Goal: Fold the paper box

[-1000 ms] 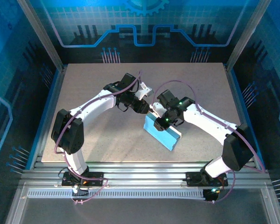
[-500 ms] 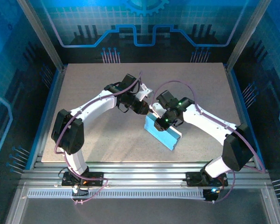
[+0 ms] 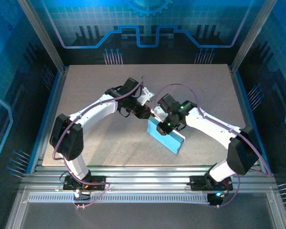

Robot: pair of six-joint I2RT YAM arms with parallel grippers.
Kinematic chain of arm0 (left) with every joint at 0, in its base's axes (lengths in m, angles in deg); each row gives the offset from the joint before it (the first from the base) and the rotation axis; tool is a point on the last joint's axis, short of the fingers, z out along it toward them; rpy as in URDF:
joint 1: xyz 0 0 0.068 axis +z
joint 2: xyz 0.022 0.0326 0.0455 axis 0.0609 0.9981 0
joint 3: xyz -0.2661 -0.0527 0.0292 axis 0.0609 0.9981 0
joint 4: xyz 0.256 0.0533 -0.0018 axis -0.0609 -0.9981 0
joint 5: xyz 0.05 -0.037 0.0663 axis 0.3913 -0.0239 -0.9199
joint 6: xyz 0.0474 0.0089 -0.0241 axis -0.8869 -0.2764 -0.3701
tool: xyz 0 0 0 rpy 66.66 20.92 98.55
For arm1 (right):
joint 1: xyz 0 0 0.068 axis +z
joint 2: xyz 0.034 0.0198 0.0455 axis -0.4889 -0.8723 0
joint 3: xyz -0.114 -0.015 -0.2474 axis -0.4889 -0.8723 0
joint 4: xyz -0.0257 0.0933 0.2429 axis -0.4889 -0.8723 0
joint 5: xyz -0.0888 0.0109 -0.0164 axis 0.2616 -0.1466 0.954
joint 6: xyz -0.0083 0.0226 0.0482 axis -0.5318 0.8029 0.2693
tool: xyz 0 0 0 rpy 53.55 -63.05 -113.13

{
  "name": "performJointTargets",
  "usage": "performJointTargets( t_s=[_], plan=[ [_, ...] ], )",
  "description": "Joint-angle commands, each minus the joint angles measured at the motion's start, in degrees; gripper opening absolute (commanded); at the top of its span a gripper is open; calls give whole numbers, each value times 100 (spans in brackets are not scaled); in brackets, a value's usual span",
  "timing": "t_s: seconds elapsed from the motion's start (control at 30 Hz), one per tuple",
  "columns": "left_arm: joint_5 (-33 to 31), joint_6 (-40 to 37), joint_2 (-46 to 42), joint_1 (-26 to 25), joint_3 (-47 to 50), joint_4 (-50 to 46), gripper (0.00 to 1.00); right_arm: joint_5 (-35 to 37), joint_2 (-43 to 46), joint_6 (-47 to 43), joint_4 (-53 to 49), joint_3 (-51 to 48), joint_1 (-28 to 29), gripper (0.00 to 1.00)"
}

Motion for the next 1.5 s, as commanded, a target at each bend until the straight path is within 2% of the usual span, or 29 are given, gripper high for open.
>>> performJointTargets(
  t_s=[0.0,0.33,0.7,1.47],
  plan=[
    [99,50,-253,-161,152,-238,1,213,-79,23,176,-7,30,31],
    [-162,206,-512,-290,532,-107,1,448,-36,64,238,-93,83,31],
    [-741,375,-882,-387,1037,187,0,554,56,84,282,-71,155,36],
    [-1189,426,-1075,-450,1128,245,0,444,261,79,191,-130,166,41]
  ],
)
